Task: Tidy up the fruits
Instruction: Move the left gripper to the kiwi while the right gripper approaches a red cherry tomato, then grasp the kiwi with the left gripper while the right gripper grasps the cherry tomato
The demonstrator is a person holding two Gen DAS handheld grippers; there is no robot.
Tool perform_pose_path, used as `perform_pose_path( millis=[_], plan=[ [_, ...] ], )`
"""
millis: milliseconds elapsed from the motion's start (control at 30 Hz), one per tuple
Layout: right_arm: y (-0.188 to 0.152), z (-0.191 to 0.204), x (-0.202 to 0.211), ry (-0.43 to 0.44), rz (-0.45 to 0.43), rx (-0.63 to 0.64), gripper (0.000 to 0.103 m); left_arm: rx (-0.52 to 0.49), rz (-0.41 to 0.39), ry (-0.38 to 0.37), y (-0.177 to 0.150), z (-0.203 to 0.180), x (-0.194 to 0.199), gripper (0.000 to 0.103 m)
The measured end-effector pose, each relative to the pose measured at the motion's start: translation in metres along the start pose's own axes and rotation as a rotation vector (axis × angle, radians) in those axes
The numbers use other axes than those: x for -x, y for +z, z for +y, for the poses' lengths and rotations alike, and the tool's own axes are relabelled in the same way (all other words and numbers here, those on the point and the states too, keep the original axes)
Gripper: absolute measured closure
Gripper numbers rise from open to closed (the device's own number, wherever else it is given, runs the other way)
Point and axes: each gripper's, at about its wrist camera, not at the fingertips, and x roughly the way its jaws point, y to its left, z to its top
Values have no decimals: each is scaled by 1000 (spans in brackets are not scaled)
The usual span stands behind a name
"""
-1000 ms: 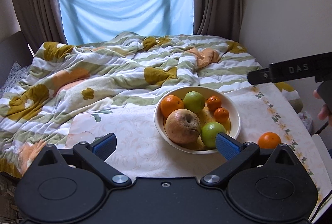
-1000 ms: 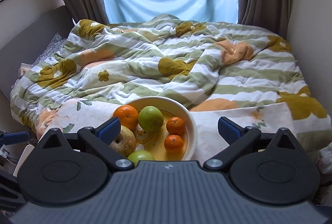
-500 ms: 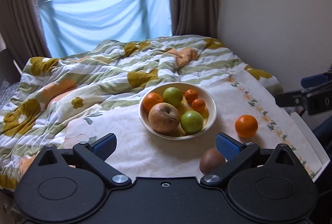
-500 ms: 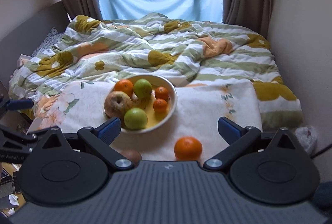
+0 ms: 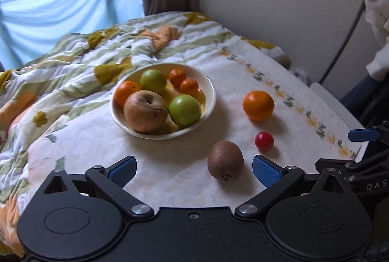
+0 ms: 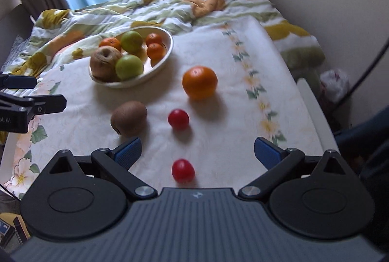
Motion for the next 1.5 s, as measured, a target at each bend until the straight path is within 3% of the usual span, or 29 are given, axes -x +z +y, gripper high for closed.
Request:
perform_pose_path(
  millis=[267,367,667,733,1100,1400,1500],
  plan=[
    [-35,12,-30,-71,49,-47,0,-144,45,-65,-2,-19,-53,3],
    [-43,14,-41,-77,63,-59,0,-197,64,-78,-4,-28,-71,12],
    [-50,25,-62,-87,104,-28,18,-239,110,-81,-5,-36,-102,32],
    [-50,27,-64,-86,100,-21,19,-235,116,-115,-4,-35,-103,44],
    [-46,27,-68,-73,95,-31,32,-233,123,-110,-8,-37,-100,45],
    [-42,31,-70,-76,86,5,57,-185,117,-110,-14,-34,-93,45],
    [-41,32,-67,-68,83,13,57,-158,89,-111,-17,-32,-84,45]
  ],
)
